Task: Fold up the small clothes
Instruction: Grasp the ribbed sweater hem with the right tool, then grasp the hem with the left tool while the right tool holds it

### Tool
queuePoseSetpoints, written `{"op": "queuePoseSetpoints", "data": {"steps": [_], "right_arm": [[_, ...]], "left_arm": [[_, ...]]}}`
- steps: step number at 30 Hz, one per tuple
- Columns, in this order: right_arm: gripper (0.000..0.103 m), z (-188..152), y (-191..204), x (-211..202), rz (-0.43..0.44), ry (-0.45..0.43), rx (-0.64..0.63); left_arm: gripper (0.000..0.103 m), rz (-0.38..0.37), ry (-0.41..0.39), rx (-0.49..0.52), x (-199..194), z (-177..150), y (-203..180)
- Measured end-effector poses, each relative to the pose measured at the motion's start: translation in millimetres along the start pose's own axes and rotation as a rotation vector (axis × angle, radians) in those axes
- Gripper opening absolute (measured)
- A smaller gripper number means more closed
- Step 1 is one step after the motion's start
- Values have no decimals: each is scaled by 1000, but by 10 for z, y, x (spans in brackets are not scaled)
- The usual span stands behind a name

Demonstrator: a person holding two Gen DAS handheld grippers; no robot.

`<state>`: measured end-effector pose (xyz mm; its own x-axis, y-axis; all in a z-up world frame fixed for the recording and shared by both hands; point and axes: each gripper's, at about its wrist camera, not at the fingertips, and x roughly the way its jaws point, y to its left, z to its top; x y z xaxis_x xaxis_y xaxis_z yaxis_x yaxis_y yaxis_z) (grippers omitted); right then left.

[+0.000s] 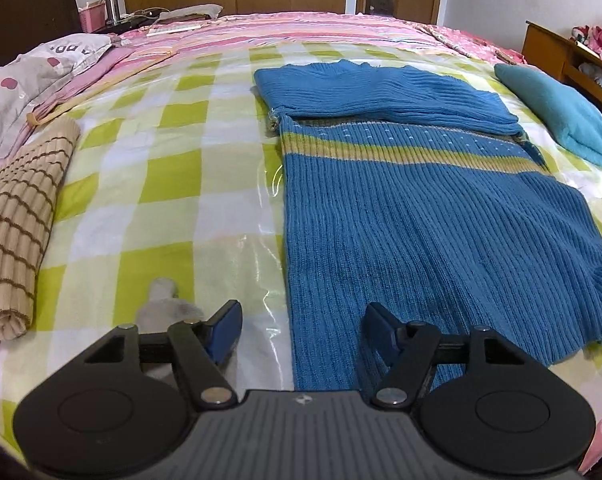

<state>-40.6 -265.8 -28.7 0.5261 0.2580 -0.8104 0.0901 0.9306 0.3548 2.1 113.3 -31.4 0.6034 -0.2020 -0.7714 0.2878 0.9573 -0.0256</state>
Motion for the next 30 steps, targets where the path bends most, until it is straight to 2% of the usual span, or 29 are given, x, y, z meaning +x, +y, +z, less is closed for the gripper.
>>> {"op": "queuePoseSetpoints", "data": {"steps": [8, 15, 17, 18, 19, 20, 23, 25, 30], "right_arm": [[34, -113, 13, -41, 13, 16, 23], [36, -140, 157, 41, -3, 40, -27], [31, -131, 216, 71, -26, 48, -69], [21, -125, 232, 70, -39, 53, -89], [7, -122, 230, 63, -59, 58, -102], [5, -115, 208, 52, -71, 66, -109], [4, -107, 67, -55, -69, 75, -81], [4, -122, -13, -158, -68, 59, -65], [4, -117, -174, -299, -78, 14, -7]], "left_arm": [[73, 17, 4, 16, -28, -45, -28], [73, 18, 8, 33, -12, -47, -98], [73, 20, 11, 33, -15, -51, -106], [73, 19, 14, 35, -19, -50, -107], [71, 19, 16, 36, -27, -51, -107], [65, 17, 17, 37, -37, -53, -106], [51, 7, 19, 28, -80, -56, -92], [45, 3, 21, 13, -105, -56, -71], [44, -17, 29, -26, -103, -57, -6]]}}
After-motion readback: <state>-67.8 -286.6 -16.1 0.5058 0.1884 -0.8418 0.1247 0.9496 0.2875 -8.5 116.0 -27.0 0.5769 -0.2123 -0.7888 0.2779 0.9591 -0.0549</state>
